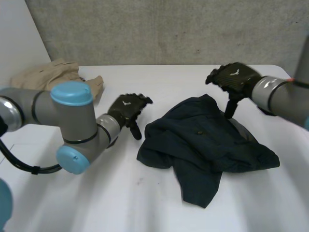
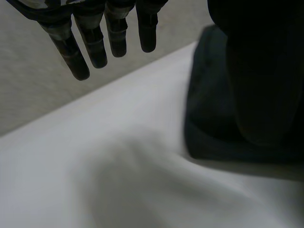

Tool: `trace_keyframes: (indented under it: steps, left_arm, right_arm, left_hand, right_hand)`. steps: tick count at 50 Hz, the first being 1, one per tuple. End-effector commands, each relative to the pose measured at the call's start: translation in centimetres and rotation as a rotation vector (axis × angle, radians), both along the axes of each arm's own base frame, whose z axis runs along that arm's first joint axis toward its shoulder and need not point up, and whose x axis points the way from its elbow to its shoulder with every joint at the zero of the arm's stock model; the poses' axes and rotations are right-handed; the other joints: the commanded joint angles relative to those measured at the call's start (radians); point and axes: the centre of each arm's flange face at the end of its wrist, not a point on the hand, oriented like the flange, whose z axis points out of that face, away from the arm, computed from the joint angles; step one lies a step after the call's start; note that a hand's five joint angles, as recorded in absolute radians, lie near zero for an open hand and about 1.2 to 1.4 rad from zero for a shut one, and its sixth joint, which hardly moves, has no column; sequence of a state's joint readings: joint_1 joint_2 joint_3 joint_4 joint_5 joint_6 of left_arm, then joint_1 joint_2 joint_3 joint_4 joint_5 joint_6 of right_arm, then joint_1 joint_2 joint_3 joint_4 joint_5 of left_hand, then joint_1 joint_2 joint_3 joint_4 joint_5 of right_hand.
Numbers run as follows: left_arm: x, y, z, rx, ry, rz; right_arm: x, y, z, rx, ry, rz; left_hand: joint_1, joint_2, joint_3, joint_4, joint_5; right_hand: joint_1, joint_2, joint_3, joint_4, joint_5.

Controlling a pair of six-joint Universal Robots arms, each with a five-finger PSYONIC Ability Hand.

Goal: Fold the laundry.

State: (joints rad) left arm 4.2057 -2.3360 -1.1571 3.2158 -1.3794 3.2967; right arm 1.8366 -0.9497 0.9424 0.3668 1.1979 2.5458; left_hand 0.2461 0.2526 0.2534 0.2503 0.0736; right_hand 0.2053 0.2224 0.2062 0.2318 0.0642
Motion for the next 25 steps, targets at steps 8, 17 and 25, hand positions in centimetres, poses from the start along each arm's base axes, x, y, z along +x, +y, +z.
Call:
trace_keyframes:
  steps: [8, 17, 25]
  left_arm:
    - [-2.0, 0.6, -3.0, 0.074, -0.014, -0.085]
    - [-3.6, 0.4, -3.6, 0.035, -0.009, -0.095]
    - [-4.4, -5.2, 8.1, -0.444, 0.13, 0.145]
  right_arm:
    - [3.0, -3.0, -8.6, 0.087, -0.047, 0.024]
    - [4.0, -5.0, -9.6, 0.017, -0.078, 0.026]
    - [4.1, -8.6, 1.2, -0.479, -0.32, -0.091]
  left_hand:
    - [0.387, 0.38, 0.379, 0.383, 0.385]
    - [1.15, 1.144, 1.143, 1.146, 1.148]
    - [1.15, 1.144, 1.143, 1.146, 1.148]
  right_hand:
    - [-0.031, -0.048, -0.032, -0.057, -0.064]
    - [1.19, 1.172, 1.189, 1.163, 1.156]
    - [1.191, 1.174, 1.19, 1.164, 1.157]
